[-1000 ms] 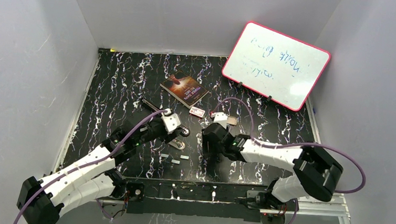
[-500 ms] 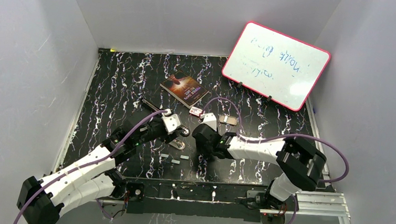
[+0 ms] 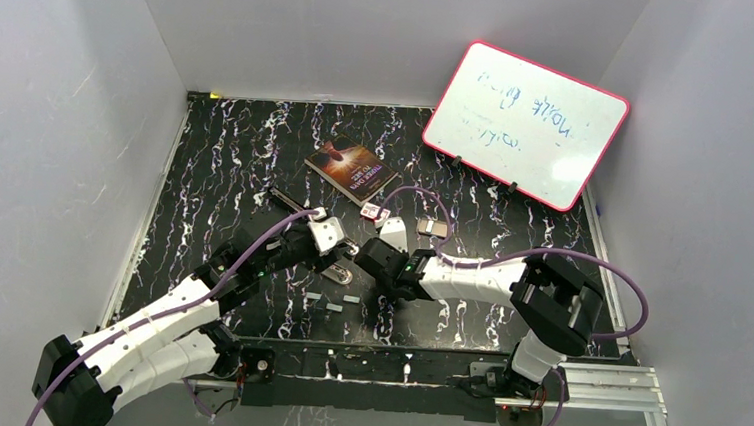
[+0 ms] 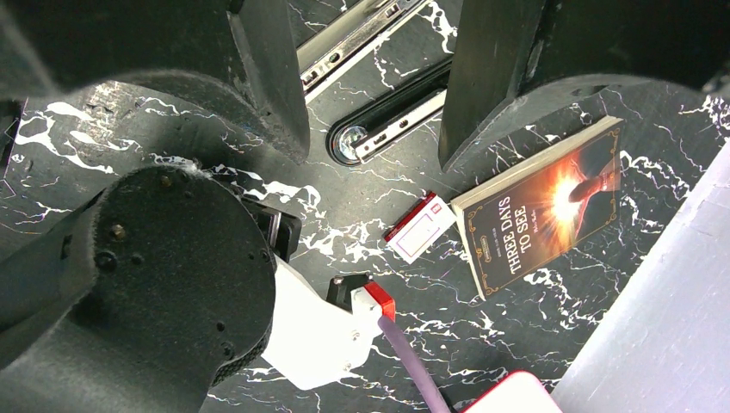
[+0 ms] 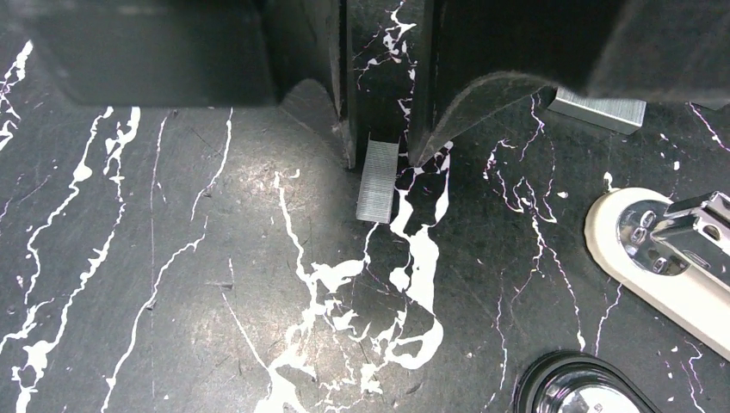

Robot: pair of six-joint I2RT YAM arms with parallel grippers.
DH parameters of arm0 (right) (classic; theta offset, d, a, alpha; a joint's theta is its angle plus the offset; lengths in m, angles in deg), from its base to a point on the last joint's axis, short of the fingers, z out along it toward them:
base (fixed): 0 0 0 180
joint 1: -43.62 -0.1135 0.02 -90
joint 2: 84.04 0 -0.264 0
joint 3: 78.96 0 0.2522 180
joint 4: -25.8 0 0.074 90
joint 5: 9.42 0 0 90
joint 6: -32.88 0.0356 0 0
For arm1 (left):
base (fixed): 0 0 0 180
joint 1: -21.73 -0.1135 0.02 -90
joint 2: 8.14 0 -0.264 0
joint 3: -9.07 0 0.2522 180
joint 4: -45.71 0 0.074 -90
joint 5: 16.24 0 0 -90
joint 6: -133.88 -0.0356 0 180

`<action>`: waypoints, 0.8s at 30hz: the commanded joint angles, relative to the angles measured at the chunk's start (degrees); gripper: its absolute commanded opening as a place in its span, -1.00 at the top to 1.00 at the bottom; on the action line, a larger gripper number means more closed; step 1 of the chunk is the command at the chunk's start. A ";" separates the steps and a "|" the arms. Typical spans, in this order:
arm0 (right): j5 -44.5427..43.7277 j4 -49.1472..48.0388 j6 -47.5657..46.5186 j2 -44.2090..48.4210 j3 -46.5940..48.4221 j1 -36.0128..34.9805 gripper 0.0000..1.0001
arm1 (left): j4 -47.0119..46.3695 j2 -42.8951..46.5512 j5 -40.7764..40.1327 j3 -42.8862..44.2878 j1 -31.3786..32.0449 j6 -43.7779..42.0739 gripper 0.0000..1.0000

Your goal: Load the staples into the stapler

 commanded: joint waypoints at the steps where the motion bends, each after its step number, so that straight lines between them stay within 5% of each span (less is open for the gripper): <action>1: -0.94 3.17 1.54 -1.19 1.45 -0.39 0.31 | -0.93 1.00 0.68 0.11 -0.20 -0.50 -0.09; 8: -0.29 4.45 2.59 -1.30 2.11 -0.37 0.42 | -1.41 1.35 -1.46 0.43 -0.16 0.37 -0.10; 18: -4.18 2.73 1.89 4.50 0.49 -0.44 1.00 | -3.17 1.90 -4.23 1.25 -0.16 3.90 -0.12; 24: -5.72 -12.50 -7.36 17.26 -5.83 -0.32 1.00 | -7.12 5.85 -9.61 0.78 -0.23 12.33 -0.31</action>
